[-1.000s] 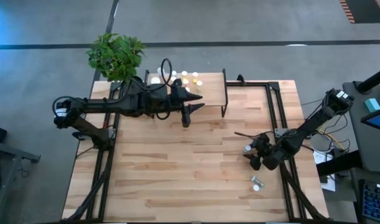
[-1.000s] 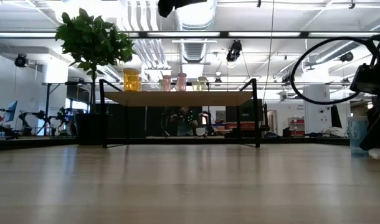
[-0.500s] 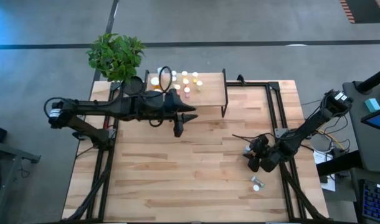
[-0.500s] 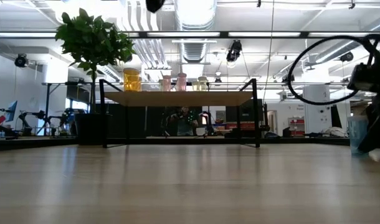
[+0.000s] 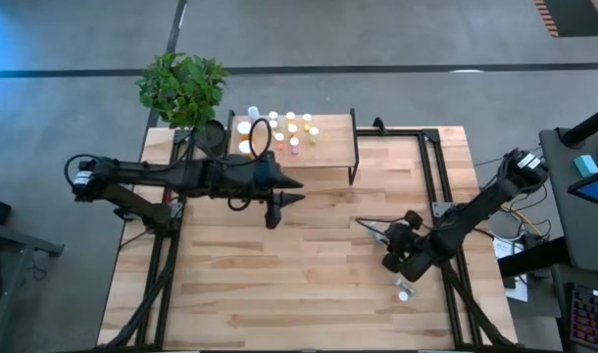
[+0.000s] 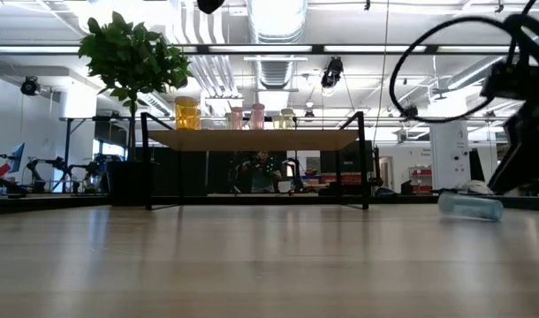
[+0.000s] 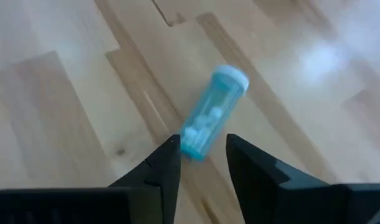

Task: Pick and place medicine bottles onto shelf by color
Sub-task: Put the blue pill bottle on the shelf

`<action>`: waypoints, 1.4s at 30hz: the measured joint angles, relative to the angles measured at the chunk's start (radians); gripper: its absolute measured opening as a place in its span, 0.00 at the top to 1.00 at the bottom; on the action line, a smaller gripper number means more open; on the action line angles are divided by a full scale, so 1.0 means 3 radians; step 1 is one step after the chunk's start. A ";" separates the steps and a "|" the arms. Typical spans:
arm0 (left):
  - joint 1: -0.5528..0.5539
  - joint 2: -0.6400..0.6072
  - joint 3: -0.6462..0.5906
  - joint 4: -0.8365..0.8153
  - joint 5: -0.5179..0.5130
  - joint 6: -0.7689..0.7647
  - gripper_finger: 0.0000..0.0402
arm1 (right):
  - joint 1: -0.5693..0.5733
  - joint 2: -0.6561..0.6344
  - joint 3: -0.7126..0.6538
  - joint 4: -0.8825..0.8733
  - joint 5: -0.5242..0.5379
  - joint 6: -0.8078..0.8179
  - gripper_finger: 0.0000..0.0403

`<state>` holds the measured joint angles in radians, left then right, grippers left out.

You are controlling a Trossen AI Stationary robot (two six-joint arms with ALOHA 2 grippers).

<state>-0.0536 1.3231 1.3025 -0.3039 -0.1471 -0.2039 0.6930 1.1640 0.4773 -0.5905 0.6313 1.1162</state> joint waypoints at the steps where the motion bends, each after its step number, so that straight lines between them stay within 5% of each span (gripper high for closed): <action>1: -0.0019 0.0000 0.0000 -0.0021 0.0001 -0.0001 0.69 | 0.0001 0.0075 -0.0013 0.0031 0.0003 0.0114 0.71; 11: -0.0230 0.0000 0.0000 -0.0041 0.0001 -0.0009 0.69 | 0.0008 0.0598 0.0035 0.0008 0.0075 0.1560 0.62; 24: -0.0264 0.0001 0.0000 -0.0064 0.0054 -0.0351 0.69 | -0.0039 0.0572 0.0103 -0.0082 0.0255 0.1192 0.40; 33: -0.0284 0.0174 -0.0102 -0.0256 0.0112 -0.0926 0.69 | -0.0114 0.0581 -0.0134 0.0279 0.0336 0.1385 0.45; 38: -0.0286 0.0266 -0.0230 -0.0257 0.0400 -0.1684 0.69 | -0.0132 0.0564 -0.0137 0.0585 0.0070 0.1129 0.50; 42: -0.0319 0.0288 -0.0249 -0.0236 0.0524 -0.1735 0.69 | -0.0125 0.0558 -0.0032 0.0567 0.0006 0.1085 0.50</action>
<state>-0.1494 1.4096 1.2278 -0.3748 0.0101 -0.7243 0.6556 1.3315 0.4676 -0.4204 0.6331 1.4417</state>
